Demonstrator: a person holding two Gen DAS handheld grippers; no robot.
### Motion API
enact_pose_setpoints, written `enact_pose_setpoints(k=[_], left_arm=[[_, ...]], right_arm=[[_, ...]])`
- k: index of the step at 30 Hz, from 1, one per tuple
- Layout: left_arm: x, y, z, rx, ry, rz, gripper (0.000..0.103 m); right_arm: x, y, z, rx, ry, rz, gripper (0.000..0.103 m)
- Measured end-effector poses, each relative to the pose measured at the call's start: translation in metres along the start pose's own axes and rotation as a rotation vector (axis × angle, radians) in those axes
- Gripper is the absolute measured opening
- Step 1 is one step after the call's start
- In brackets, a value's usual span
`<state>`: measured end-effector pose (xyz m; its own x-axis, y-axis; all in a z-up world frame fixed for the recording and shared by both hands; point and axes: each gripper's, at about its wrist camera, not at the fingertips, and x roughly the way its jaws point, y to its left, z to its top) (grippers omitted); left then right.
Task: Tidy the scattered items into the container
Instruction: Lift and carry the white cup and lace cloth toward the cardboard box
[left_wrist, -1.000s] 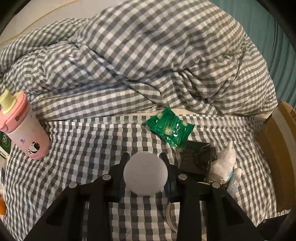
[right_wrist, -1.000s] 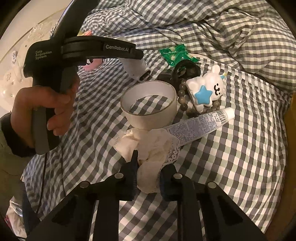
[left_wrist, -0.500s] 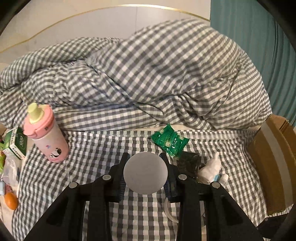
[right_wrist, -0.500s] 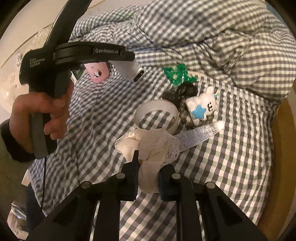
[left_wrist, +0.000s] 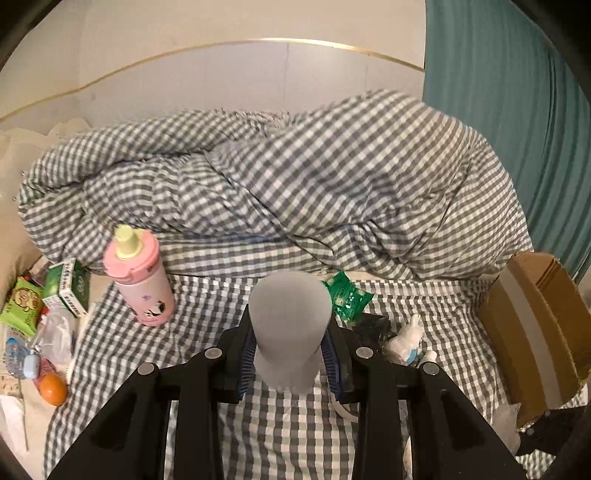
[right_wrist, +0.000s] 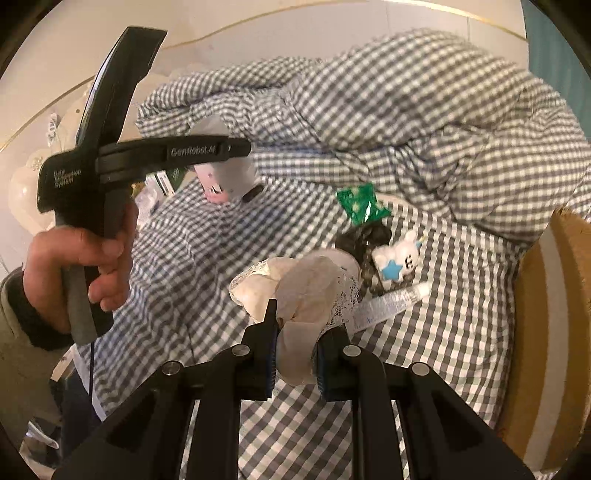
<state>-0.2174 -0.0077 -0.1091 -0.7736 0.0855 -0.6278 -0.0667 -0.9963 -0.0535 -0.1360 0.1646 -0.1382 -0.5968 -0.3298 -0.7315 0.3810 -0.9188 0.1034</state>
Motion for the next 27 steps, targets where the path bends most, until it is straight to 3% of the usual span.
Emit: enact_pose_setpoints(k=[22, 27], left_arm=[[-0.113, -0.013, -0.002, -0.026, -0.135, 0.033, 0.033], [-0.129, -0.022, -0.002, -0.015, -0.159, 0.026, 0.033]], right_arm=[[-0.096, 0.017, 0.027, 0.011, -0.246, -0.058, 0.016], [-0.122, 0.018, 0.029, 0.026, -0.316, -0.11, 0.016]])
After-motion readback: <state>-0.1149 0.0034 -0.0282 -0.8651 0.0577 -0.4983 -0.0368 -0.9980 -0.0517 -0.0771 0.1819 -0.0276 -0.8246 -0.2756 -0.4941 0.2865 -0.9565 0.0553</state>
